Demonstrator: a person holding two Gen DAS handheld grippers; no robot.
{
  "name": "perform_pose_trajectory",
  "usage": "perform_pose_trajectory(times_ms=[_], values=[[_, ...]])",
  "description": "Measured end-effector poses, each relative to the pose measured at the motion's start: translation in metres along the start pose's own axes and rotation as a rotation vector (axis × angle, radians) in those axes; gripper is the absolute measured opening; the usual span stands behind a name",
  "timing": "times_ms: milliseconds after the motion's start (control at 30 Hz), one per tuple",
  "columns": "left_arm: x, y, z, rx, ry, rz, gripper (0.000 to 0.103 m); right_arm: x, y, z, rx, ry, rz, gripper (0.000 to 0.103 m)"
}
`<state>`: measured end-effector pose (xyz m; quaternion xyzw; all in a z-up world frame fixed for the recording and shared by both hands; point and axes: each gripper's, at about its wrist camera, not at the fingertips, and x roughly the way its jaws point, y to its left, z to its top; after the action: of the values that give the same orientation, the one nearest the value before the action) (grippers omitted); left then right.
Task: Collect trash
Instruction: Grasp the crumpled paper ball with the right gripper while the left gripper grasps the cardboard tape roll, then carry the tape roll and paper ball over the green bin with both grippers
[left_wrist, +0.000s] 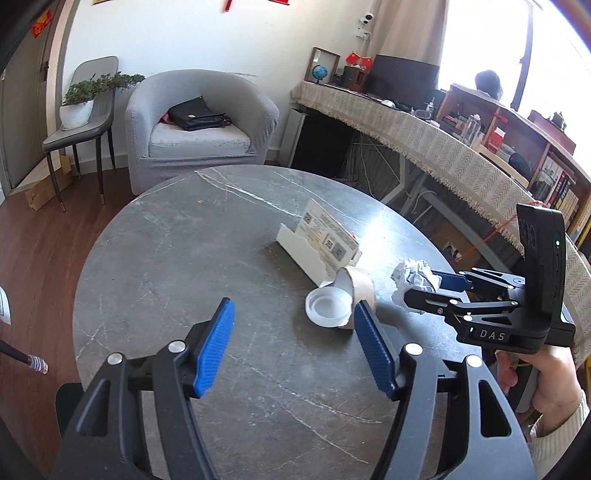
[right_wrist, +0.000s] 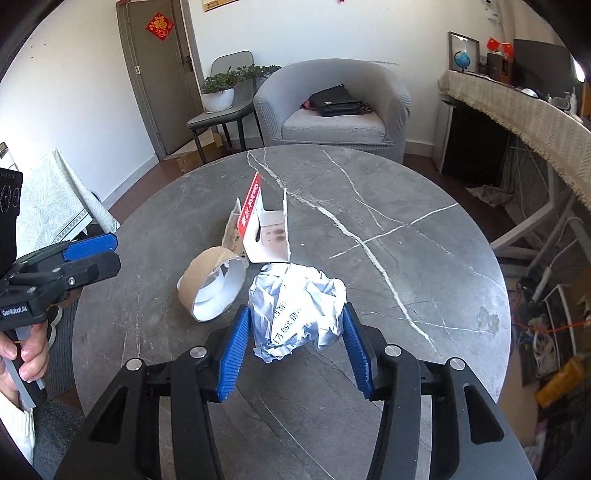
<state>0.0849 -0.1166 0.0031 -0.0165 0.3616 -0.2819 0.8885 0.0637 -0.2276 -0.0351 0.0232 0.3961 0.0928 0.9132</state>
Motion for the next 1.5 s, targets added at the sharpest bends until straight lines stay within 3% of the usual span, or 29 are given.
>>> perform_pose_trajectory(times_ms=[100,200,367,533,700,867,1300,1500], values=[[0.008,-0.022,0.001,0.050,0.000,-0.013,0.073,-0.001,-0.003,-0.001,0.004,-0.005,0.000,0.050],[0.018,-0.038,0.001,0.085,0.003,0.000,0.069,-0.004,-0.009,-0.003,0.010,-0.008,-0.003,0.050],[0.039,-0.050,-0.001,0.111,0.034,0.029,0.052,-0.007,-0.021,-0.012,0.020,0.002,-0.006,0.050],[0.052,-0.053,0.000,0.093,0.042,0.035,0.041,-0.010,-0.033,-0.020,0.030,0.012,-0.006,0.050],[0.062,-0.055,-0.001,0.058,0.053,0.032,0.022,-0.012,-0.038,-0.024,0.035,0.014,-0.003,0.050],[0.056,-0.050,0.002,-0.002,0.029,-0.005,0.022,-0.014,-0.037,-0.024,0.035,0.009,0.003,0.050],[0.042,-0.020,0.000,-0.187,0.070,-0.200,0.022,-0.007,-0.006,-0.005,0.010,-0.002,0.044,0.050],[0.026,-0.007,-0.001,-0.200,0.071,-0.228,0.022,-0.002,0.018,0.010,-0.015,-0.014,0.059,0.050]])
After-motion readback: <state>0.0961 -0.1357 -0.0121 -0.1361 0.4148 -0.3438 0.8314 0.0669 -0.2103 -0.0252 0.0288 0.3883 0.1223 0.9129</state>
